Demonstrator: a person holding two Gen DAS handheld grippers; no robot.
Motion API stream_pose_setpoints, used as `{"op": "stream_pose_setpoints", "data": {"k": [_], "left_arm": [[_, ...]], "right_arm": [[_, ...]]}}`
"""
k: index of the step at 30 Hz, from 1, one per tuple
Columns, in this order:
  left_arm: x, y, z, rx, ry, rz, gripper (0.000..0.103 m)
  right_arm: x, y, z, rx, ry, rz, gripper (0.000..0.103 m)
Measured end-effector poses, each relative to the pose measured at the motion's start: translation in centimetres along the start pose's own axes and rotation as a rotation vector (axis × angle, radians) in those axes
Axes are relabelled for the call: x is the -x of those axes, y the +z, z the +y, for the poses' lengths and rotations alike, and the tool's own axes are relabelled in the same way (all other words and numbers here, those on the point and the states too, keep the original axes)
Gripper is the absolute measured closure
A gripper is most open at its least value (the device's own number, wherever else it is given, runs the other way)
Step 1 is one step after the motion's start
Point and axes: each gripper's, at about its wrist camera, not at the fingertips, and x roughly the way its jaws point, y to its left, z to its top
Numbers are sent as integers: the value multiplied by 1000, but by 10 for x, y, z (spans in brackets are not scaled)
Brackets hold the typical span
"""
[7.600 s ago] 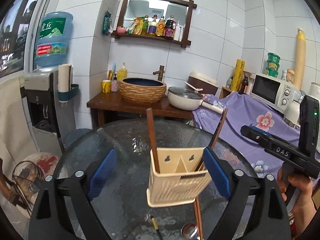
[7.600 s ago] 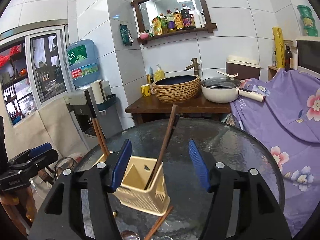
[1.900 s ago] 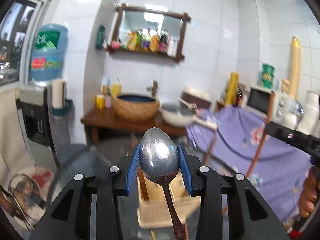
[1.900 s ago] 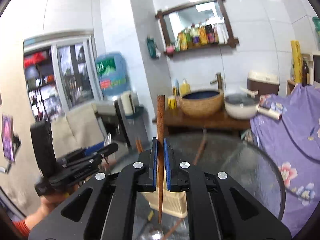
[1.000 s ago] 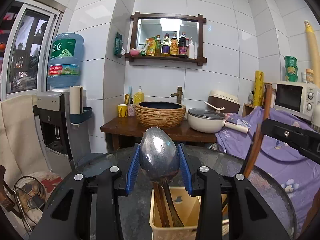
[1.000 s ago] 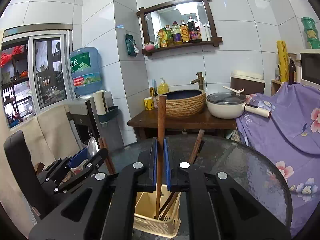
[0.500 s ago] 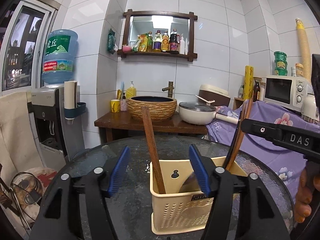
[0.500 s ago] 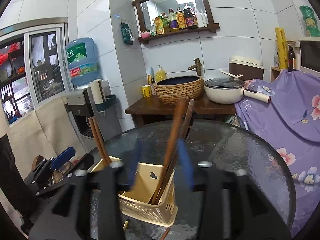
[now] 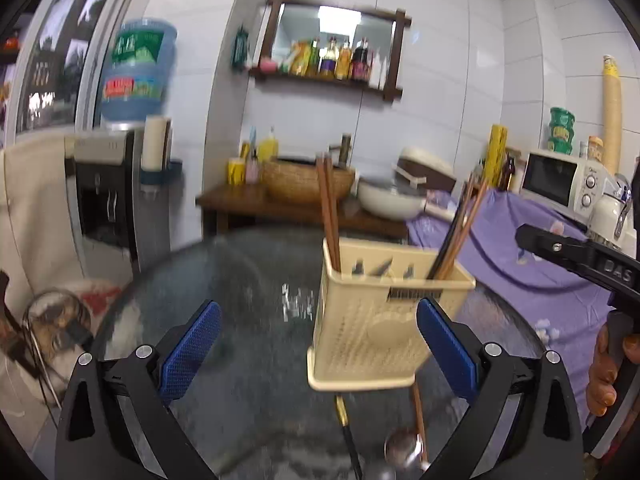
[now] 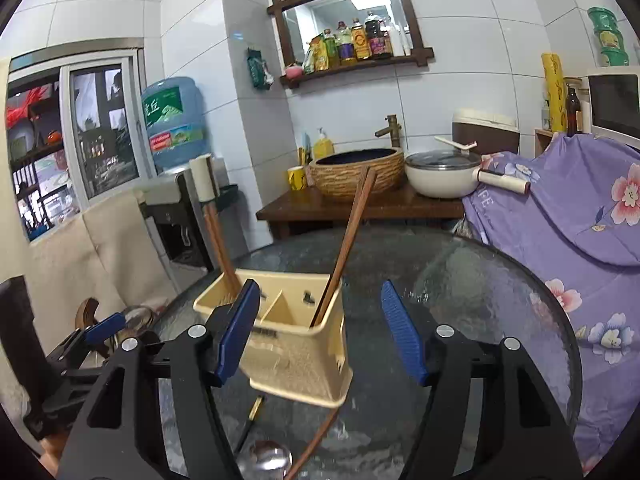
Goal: Organize utensils
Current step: 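Move both open tools back down to the remaining utensils on the table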
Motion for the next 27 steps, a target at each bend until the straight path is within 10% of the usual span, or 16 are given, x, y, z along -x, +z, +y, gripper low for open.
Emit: {"op": "stream_pose_setpoints", "data": {"k": [12,27], "left_arm": [[-13,-66,27,36,11,317,8],[-20,-103,25,46,-26,428,34]], "right_arm": [[-15,-90,-1,31,56,261,39],[-51,-129,16,115,97,430,40]]}}
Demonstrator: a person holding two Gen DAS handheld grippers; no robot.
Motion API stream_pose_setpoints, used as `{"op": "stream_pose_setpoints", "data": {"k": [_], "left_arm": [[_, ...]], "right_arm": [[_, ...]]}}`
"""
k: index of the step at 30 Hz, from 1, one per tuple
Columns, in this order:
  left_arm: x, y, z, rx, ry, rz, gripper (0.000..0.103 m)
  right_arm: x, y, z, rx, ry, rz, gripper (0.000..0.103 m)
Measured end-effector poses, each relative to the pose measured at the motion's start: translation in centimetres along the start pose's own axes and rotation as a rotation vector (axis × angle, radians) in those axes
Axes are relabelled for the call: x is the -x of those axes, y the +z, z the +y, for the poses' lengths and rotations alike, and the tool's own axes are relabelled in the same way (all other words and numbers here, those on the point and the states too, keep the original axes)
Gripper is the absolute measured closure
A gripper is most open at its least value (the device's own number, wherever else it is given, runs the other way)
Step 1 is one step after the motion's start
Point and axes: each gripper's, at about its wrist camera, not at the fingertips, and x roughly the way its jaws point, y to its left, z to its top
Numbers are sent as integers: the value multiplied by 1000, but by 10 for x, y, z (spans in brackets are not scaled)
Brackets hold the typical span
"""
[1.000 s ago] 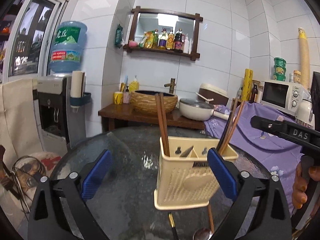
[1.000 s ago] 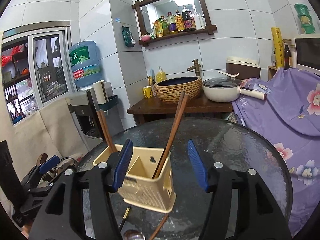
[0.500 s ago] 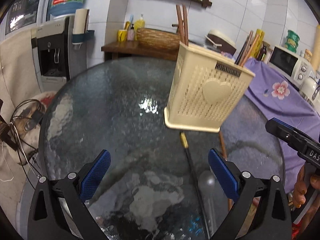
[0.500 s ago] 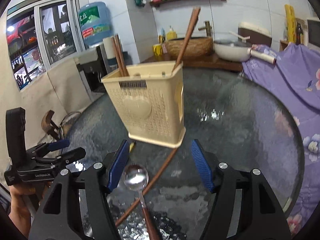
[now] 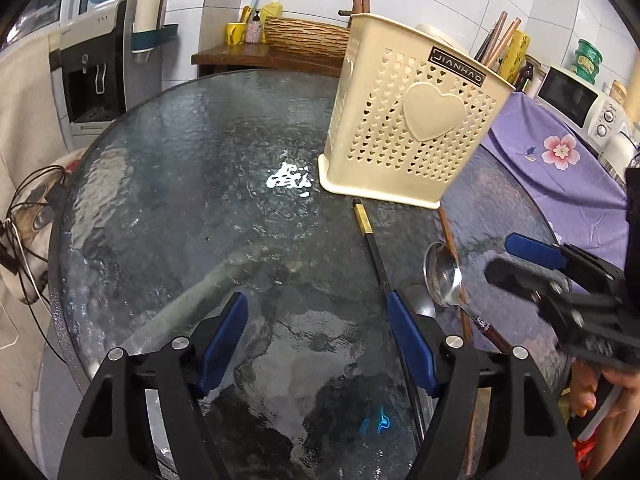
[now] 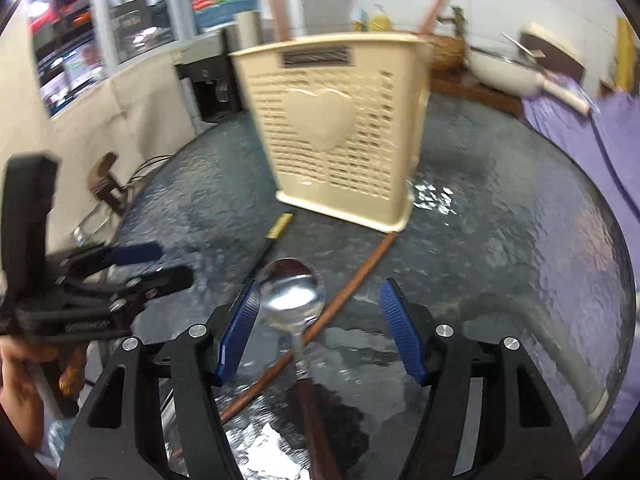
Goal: Organize utensils
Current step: 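Move both open tools back down to the remaining utensils on the table, then grasp the other brown-handled silver spoon with the right tool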
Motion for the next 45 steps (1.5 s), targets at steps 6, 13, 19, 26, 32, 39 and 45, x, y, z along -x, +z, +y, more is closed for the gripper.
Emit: {"op": "stream_pose_setpoints", "data": {"k": [6,13,19,26,32,39,45], "left_arm": [[-4,-3,-12,-14,-13,11,37],[-7,-1,-19,-26,-15,17,40],[-8,4,-6,3,-4,22,43],[0,10,11,10,25,19,44],[-7,20,16,20,-20,59,44],[-23,29,5,-12,-38,99,46],[-31,31,1,-31,-35,120,46]], "right_arm": [[-25,9,-36,-207,-28,100,59],[-29,7,-28,-197,9,81,60],[-21,8,6,-2,86,51,59],[-28,7,32,238,116,107,59],[-34,0,36,376,86,162,59],[-46,-1,48,506,57,209,43],[-53,2,45,514,82,242,43]]}}
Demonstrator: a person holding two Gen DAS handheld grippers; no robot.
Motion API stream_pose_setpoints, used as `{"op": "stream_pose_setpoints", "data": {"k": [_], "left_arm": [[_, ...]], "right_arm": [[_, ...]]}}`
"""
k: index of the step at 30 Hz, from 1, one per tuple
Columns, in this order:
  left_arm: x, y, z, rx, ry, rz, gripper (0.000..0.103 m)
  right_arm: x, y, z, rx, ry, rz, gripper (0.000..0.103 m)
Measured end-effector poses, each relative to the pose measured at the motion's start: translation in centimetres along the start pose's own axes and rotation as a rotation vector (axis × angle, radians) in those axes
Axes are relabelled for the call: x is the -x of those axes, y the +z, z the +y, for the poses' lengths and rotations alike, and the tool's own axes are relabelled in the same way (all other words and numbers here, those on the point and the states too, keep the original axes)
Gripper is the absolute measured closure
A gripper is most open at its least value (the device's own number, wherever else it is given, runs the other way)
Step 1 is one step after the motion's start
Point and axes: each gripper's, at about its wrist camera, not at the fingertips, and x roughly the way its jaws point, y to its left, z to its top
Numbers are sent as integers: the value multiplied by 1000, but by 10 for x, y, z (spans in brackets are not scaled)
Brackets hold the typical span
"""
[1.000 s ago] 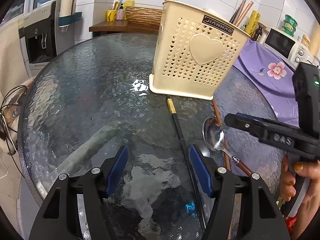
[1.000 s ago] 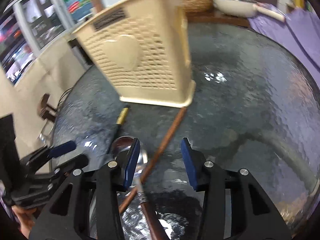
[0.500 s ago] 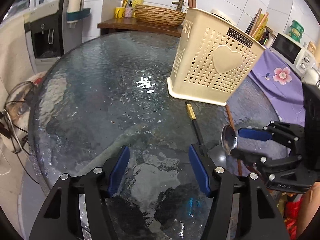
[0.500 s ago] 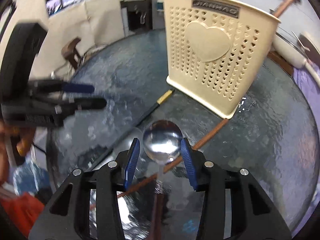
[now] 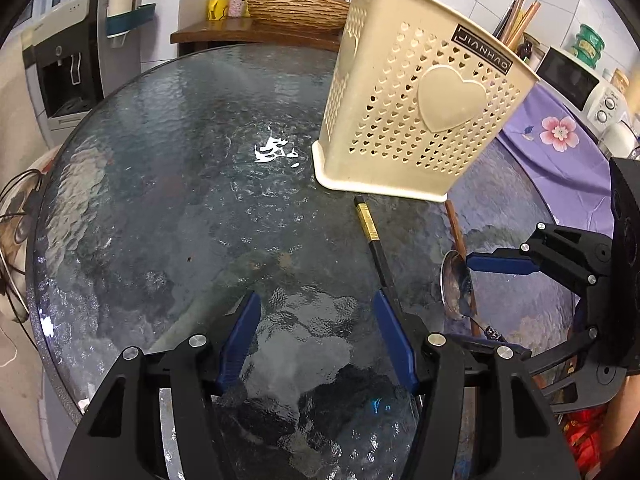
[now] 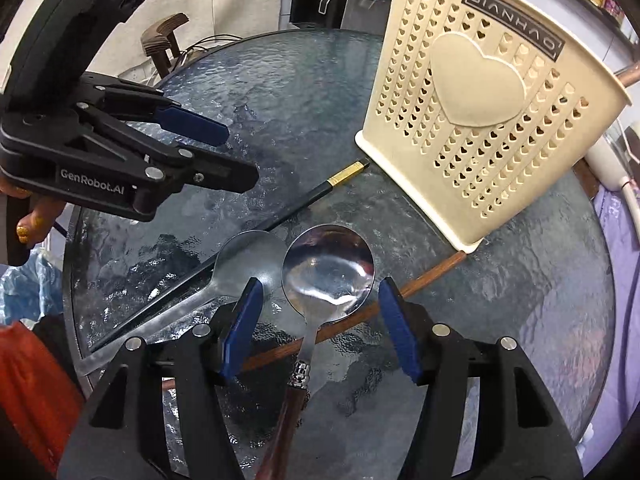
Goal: Organize utensils
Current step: 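Grasp the other brown-handled silver spoon with the right tool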
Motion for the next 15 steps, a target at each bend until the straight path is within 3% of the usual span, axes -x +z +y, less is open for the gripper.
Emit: {"op": "stream_pose_setpoints", "data": {"k": [4,6,15], "left_arm": [[-3,5,-1,-8,-11,5,46],[-5,8,-4,-13,-9,6,46],[-20,26,-14,-33,-21,37,52]], "right_arm": [[0,1,-11,-53,49,-7,47],[0,1,-15,-73,60,-2,56],[17,-8,-21,-162,70,-55,56]]}}
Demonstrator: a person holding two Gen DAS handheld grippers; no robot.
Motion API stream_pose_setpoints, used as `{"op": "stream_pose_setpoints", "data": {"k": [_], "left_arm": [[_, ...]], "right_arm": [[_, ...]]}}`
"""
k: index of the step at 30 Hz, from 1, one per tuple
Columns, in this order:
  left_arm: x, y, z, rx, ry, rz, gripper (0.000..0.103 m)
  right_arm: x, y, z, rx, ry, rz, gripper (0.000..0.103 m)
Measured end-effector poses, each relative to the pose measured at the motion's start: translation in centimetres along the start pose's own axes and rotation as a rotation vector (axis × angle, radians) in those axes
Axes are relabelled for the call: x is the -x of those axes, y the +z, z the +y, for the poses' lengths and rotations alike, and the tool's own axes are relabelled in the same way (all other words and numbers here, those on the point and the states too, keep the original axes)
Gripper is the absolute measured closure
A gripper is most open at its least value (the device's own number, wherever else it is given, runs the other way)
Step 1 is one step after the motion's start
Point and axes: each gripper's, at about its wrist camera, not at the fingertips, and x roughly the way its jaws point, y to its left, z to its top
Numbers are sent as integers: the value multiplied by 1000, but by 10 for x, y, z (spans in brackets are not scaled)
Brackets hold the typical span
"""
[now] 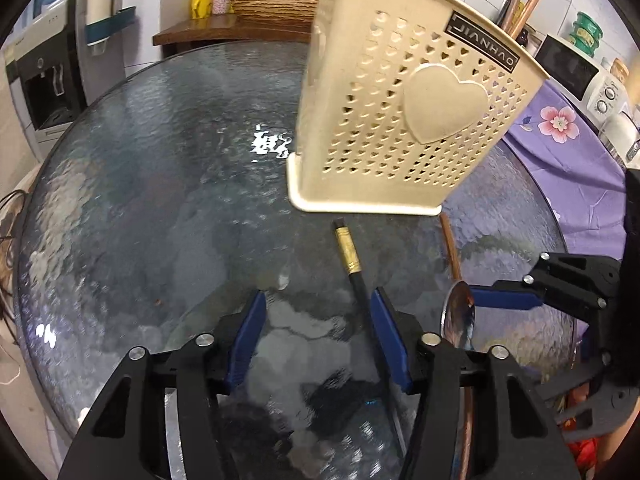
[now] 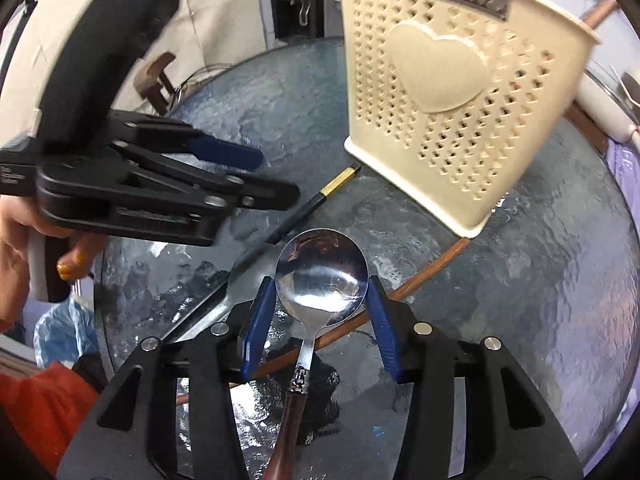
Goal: Organize utensils
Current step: 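Grasp the other brown-handled silver spoon with the right tool, then grasp the black gold-tipped chopstick with the left tool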
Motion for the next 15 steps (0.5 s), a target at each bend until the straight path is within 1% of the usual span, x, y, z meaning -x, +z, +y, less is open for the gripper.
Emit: {"op": "stream_pose_setpoints", "data": {"k": [2,4,6,8,9,12,14,15], "left_arm": [[-3,3,-5,-3,-12,9,52],[-7,6,-9,-14,-7,12,53],[-13,8,-14,-28,1,22,56],[-17,10,-19,-45,27,16,61],[-19,12,-22,-57,46,14,62],[-23,14,-28,-66,61,15,68],[-26,16,-33,-85,92,12,78],[-28,17,-36,-100,117,7,81]], "right_arm": [[6,-3,-3,-28,-17,-15,56],[16,-8,-8,-77,-9,-44,56],[27,-11,-10,-98,-9,-76,56],[33,-10,-10,-105,-23,-90,56],[37,-11,-10,-110,-28,-97,56],[43,-13,-12,-129,-36,-108,56],[44,-13,-14,-138,-44,-113,56],[45,-14,-16,-145,-49,-115,56]]}}
